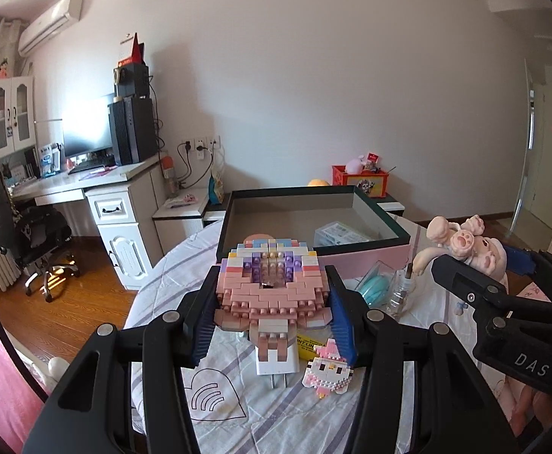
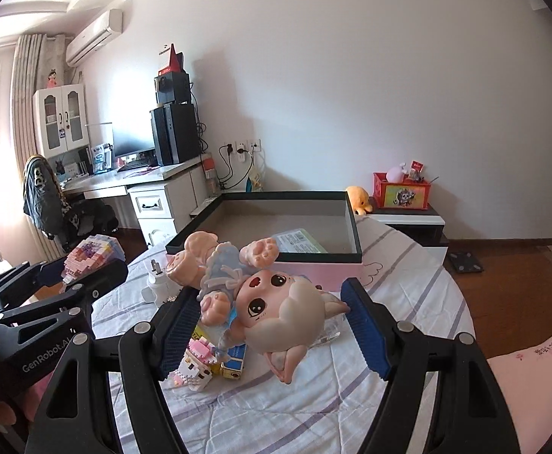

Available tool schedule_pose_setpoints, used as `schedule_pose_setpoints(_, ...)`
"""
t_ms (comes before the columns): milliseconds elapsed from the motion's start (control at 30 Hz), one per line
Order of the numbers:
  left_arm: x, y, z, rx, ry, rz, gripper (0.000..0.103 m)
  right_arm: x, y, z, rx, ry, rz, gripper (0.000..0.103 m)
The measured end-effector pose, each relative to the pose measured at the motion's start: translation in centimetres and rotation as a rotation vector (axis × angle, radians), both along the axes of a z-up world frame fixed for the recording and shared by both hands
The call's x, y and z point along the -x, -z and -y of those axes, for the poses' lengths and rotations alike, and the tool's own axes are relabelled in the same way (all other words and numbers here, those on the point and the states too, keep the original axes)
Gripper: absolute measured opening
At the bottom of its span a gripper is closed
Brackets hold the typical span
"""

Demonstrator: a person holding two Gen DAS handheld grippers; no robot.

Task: Organize rigid objects
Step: 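Lower the block figure and pig doll into the pink box and release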

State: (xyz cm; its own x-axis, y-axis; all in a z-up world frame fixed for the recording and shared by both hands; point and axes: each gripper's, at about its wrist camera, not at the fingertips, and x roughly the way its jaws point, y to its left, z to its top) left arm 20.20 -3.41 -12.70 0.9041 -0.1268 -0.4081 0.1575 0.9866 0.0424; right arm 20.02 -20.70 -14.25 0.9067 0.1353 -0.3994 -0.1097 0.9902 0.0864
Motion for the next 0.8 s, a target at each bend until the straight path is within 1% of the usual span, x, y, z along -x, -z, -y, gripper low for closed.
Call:
schedule_pose_setpoints(267,0.3,-1.2,0.2,-0.007,-0.008,0.026,0.052,0.3,-1.4,-0.2,0.002,-0.001,0.033,0.075)
schedule_pose_setpoints(500,-1.8,-2.4,0.3,-0.024,-0.017,0.054,0.052,-1.6,-2.2,0.0,0.017,-0.016,0.041,0.075)
schedule_pose_setpoints(667,-5.6,-3.9,0.8,-0.06,-0.017,0.083,0.053,-4.6,-3.3,0.4,0.04,-0.026,0.052,0.075)
schedule_pose_setpoints(733,-8.4,-4.3,0.9,-0.063,-0.008,0.067,0.053,-6.2,-3.8,0.6,0.054,-0.028,0.047,0.075)
schedule_pose_setpoints(800,-11.3,-4.4,1.1,-0.083,-0.01,0.047,0.052,-8.4,-4.2,0.7,0.074,-0.03,0.042,0.075)
